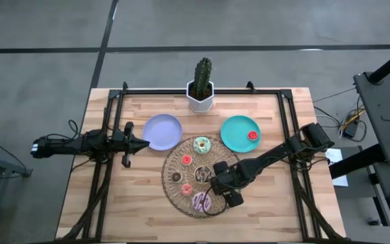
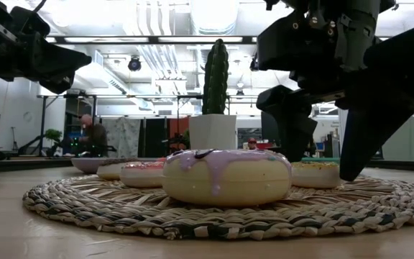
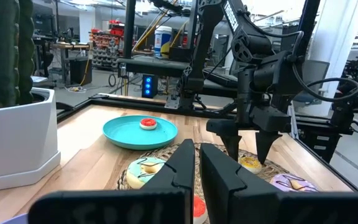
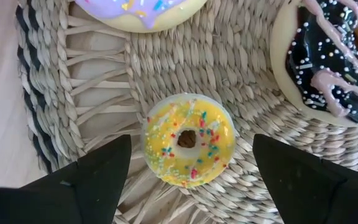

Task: Pick & Place donuts
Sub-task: Put the small yellow donut on the blue plate

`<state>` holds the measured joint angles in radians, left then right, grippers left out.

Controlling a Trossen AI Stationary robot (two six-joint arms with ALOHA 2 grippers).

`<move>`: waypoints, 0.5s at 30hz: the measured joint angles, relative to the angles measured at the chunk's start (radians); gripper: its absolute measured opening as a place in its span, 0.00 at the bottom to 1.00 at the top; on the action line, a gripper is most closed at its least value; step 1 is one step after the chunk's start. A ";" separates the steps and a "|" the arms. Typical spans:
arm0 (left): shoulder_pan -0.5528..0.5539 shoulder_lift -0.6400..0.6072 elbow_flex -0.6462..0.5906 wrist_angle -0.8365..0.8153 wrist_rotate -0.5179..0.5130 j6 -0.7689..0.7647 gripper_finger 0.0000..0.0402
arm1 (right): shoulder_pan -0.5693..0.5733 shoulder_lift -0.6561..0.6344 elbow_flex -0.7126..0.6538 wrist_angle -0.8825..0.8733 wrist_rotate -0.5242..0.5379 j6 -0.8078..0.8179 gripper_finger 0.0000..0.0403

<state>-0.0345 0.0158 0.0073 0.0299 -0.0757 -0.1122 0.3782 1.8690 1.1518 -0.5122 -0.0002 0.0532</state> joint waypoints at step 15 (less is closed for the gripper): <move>0.000 0.000 0.000 0.000 0.000 0.000 0.00 | 0.000 0.000 -0.025 0.025 0.000 0.000 0.81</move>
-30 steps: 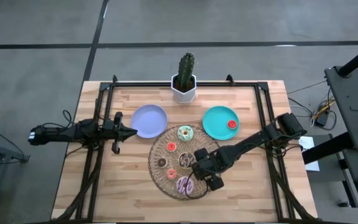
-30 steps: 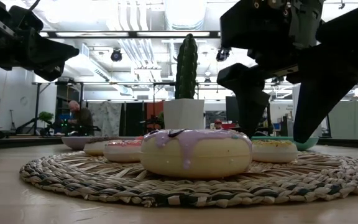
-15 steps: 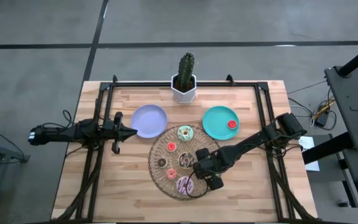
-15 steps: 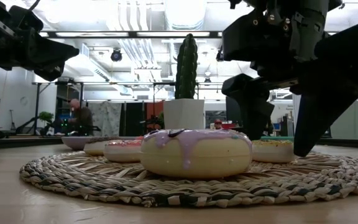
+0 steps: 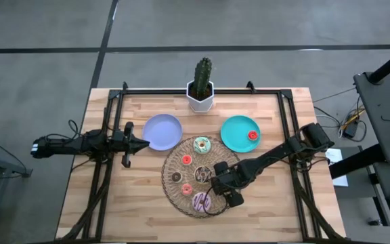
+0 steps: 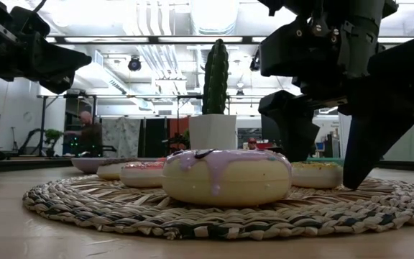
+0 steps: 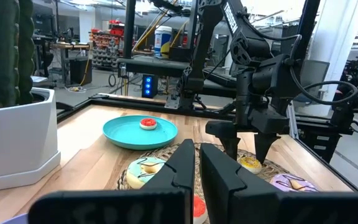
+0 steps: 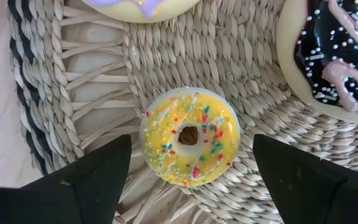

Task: Pick & Place donuts
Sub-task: Put the small yellow donut on the blue plate

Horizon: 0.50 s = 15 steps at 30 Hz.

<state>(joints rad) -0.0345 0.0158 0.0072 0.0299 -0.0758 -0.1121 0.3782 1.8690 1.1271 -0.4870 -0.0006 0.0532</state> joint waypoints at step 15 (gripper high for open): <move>0.000 0.000 0.000 0.000 0.000 0.000 0.00 | -0.010 0.000 0.000 0.004 0.000 0.026 0.61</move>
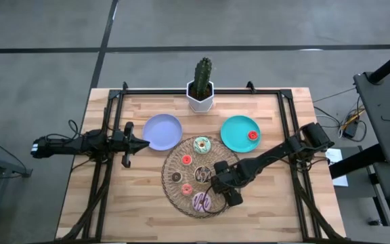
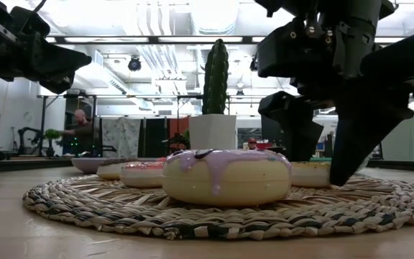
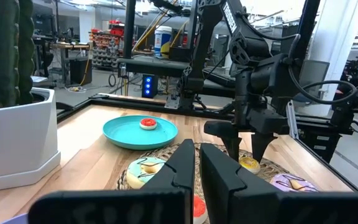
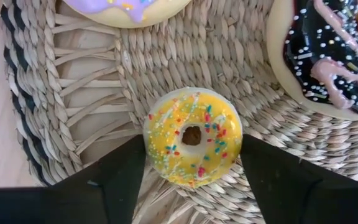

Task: Pick & Place donuts
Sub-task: Put the small yellow donut on the blue plate

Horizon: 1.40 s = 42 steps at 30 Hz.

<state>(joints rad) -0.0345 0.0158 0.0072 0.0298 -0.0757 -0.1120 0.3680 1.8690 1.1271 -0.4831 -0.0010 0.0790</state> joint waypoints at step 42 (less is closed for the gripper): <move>0.000 0.002 0.000 0.003 -0.001 0.000 0.00 | -0.525 -0.348 -0.049 -0.216 0.004 -0.108 0.54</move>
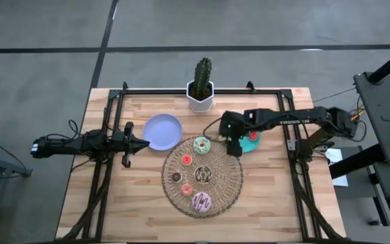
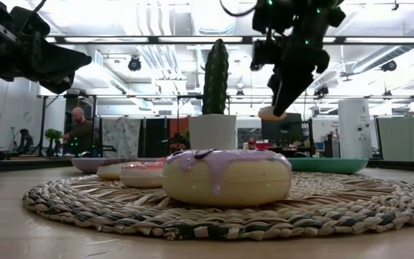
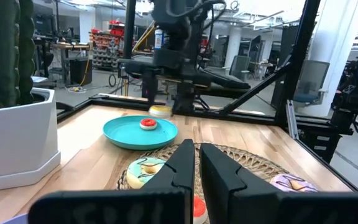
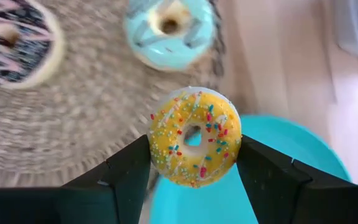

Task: Pick & Place donuts
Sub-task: Put the small yellow donut on the blue plate

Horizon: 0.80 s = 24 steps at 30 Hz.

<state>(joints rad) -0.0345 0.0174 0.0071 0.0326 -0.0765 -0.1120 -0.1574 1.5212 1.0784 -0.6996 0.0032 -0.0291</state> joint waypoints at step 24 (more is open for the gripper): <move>0.000 0.000 0.000 0.000 0.000 0.000 0.00 | -0.069 -0.145 -0.313 -0.003 0.000 0.298 0.54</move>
<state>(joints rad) -0.0345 0.0174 0.0071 0.0326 -0.0761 -0.1122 -0.2268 1.3766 0.7649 -0.7022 0.0032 0.2690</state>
